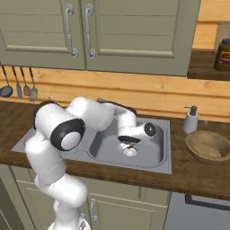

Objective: Pick the avocado from the sink and place it in the bowl. Then pick the bowl and place it in the microwave. Then close the microwave door and press the start button.

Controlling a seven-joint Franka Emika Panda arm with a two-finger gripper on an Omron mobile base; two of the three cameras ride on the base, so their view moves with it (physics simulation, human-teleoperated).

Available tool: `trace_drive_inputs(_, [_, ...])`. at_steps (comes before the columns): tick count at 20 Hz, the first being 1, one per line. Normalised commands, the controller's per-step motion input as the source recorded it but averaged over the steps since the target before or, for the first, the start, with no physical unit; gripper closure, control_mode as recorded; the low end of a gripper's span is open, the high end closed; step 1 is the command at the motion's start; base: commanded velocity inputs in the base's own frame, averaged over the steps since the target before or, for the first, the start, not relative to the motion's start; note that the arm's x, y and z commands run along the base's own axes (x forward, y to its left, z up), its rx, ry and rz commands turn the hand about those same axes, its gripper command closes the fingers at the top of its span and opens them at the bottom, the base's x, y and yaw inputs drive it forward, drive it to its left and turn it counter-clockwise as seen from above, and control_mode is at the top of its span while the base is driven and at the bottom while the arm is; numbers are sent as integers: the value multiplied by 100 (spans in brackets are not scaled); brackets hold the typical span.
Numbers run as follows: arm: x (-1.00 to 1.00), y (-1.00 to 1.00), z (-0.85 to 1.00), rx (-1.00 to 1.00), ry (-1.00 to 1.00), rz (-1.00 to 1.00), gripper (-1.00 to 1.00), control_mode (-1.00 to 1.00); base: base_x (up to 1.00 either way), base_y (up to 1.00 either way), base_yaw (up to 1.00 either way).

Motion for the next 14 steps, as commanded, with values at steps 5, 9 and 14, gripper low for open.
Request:
trace_drive_inputs(5, [-4,0,100,15,-3,0,100,-100,0,0,0])
trace_drive_inputs(9, [-28,-6,100,10,0,-4,100,-100,0,0,0])
trace_drive_inputs(14, [-56,-27,75,-3,7,-19,100,-100,0,0,0])
